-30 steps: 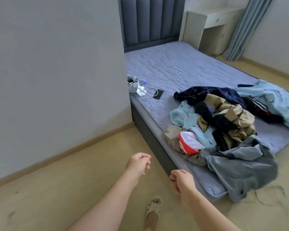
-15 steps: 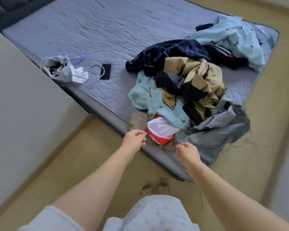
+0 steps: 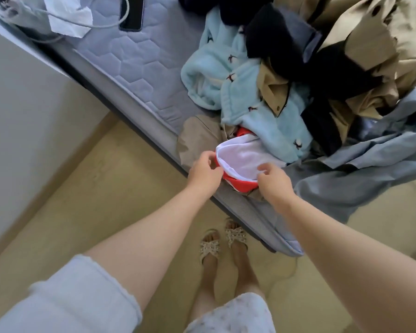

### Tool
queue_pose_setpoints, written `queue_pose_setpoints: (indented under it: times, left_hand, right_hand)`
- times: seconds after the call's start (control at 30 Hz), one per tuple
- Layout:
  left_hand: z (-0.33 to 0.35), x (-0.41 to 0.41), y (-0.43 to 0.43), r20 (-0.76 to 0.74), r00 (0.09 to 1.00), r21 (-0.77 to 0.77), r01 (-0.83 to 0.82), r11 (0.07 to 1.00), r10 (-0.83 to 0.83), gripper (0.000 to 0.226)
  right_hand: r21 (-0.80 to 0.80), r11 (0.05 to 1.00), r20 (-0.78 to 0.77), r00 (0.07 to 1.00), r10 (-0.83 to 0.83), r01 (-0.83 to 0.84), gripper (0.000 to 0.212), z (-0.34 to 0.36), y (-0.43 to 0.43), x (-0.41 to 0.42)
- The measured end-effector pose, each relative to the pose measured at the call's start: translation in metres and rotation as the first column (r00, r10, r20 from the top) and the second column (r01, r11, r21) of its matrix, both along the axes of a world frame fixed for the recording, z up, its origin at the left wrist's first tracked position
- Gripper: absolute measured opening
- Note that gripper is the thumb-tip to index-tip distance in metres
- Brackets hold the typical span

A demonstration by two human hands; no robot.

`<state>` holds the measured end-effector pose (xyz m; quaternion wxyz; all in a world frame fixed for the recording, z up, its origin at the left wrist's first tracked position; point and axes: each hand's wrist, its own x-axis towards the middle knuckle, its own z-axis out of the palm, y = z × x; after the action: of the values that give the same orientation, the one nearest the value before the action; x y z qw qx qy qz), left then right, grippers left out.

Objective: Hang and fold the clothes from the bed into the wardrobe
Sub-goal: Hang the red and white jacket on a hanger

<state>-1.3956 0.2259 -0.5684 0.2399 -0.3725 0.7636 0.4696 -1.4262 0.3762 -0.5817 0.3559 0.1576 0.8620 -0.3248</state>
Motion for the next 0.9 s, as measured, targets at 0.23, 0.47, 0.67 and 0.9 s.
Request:
queue_pose_setpoints:
  times: [0.23,0.47,0.67,0.9]
  left_hand:
    - [-0.041,-0.027,0.021,0.105,0.994,0.055,-0.003,0.998,-0.003,0.077]
    - [-0.011,-0.018,0.027,-0.082,0.993,0.138,-0.069,0.988,0.081,0.017]
    - [0.082,-0.016,0.010,-0.258,0.966,0.368,0.092,0.925,0.006,0.025]
    - [0.209,-0.027,-0.005,-0.439,0.898,0.387,0.151,0.910,0.038,0.021]
  right_hand:
    - [-0.078,0.995,0.049,0.998,-0.051,0.054,0.040,-0.040,0.003,0.001]
    - [-0.250,0.960,-0.056,0.988,-0.142,0.124,0.073,-0.029,0.003,0.012]
    - [-0.240,0.970,-0.176,0.981,-0.085,0.041,0.070,0.035,0.001,-0.001]
    - [-0.401,0.915,-0.405,0.903,-0.144,-0.034,0.019,0.155,-0.014,-0.029]
